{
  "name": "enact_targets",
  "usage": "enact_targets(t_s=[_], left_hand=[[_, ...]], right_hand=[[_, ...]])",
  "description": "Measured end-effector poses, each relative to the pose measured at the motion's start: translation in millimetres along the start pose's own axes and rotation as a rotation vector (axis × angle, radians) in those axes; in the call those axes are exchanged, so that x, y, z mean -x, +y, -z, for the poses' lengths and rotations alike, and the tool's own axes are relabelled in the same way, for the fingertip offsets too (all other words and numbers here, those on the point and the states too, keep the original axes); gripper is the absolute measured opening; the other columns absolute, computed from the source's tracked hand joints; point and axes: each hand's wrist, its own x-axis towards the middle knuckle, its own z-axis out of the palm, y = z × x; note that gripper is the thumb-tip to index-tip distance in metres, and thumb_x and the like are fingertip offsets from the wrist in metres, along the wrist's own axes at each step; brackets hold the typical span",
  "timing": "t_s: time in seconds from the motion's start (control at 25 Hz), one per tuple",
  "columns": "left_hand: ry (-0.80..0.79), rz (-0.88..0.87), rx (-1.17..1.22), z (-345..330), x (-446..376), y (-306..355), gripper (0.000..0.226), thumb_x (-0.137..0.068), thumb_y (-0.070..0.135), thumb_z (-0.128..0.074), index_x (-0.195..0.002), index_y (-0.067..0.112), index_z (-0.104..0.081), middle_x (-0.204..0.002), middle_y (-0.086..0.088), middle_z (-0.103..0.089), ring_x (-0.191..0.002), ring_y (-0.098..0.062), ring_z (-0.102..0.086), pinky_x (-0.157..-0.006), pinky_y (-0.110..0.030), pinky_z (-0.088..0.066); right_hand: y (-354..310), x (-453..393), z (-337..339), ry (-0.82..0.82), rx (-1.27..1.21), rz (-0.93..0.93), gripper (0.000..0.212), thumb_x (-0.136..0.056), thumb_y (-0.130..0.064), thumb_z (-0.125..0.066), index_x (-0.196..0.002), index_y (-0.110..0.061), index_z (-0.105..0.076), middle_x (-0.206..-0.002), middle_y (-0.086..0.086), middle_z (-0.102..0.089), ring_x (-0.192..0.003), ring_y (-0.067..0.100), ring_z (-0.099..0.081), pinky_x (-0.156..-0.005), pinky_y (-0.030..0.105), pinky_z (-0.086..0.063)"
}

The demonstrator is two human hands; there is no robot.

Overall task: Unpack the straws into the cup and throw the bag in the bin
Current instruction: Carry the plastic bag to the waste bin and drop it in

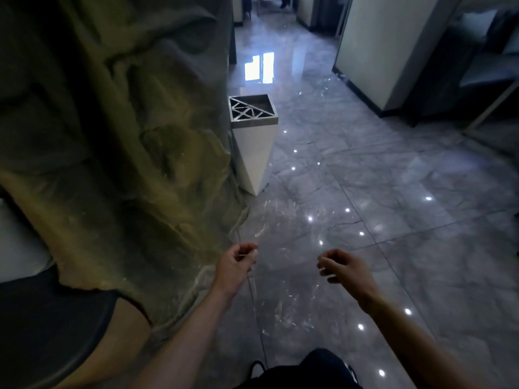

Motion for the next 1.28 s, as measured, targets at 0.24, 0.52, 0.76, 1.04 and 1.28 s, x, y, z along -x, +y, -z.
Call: enact_targets(t_s=[0.24,0.52,0.76,1.04,1.28], left_hand=[[-0.026,0.003,-0.015,-25,-76,14,0.016,-0.087,0.003,-0.065,-0.089,0.019,-0.068,-0.072,0.001,-0.063,-0.061,-0.005,-0.055,-0.054,-0.014,-0.046],[-0.001,-0.002,-0.032,-90,-170,42,0.019,-0.085,0.001,-0.066,-0.083,0.02,-0.068,-0.068,0.001,-0.062,-0.057,0.0,-0.054,-0.053,-0.013,-0.044],[0.024,-0.011,-0.065,-154,-244,83,0.02,-0.085,0.0,-0.066,-0.082,0.02,-0.067,-0.069,0.001,-0.063,-0.064,-0.01,-0.055,-0.055,-0.017,-0.046],[0.02,-0.024,-0.058,-201,-310,111,0.022,-0.085,-0.001,-0.066,-0.08,0.021,-0.067,-0.067,0.001,-0.062,-0.061,-0.008,-0.054,-0.056,-0.019,-0.044],[0.046,-0.004,-0.06,-211,-374,120,0.017,-0.085,0.003,-0.067,-0.082,0.02,-0.069,-0.071,0.001,-0.065,-0.063,-0.008,-0.056,-0.057,-0.019,-0.046]], right_hand=[[-16,-66,20,0.031,-0.001,-0.011,0.007,-0.088,-0.02,-0.066,-0.088,-0.016,-0.072,-0.085,0.007,-0.075,-0.072,0.013,-0.071,-0.062,0.022,-0.055],[-36,-169,75,0.025,0.011,0.02,0.007,-0.089,-0.019,-0.065,-0.089,-0.014,-0.071,-0.086,0.009,-0.074,-0.076,0.018,-0.071,-0.062,0.023,-0.054],[-70,-252,137,0.003,0.023,0.049,0.008,-0.089,-0.021,-0.064,-0.089,-0.017,-0.071,-0.086,0.006,-0.074,-0.08,0.021,-0.071,-0.066,0.026,-0.054],[-91,-330,180,-0.027,0.031,0.046,0.009,-0.091,-0.021,-0.062,-0.094,-0.016,-0.069,-0.09,0.006,-0.073,-0.083,0.021,-0.07,-0.068,0.027,-0.054],[-104,-395,183,-0.031,0.022,0.044,0.006,-0.089,-0.021,-0.064,-0.09,-0.019,-0.07,-0.089,0.006,-0.074,-0.08,0.02,-0.071,-0.062,0.023,-0.05]])
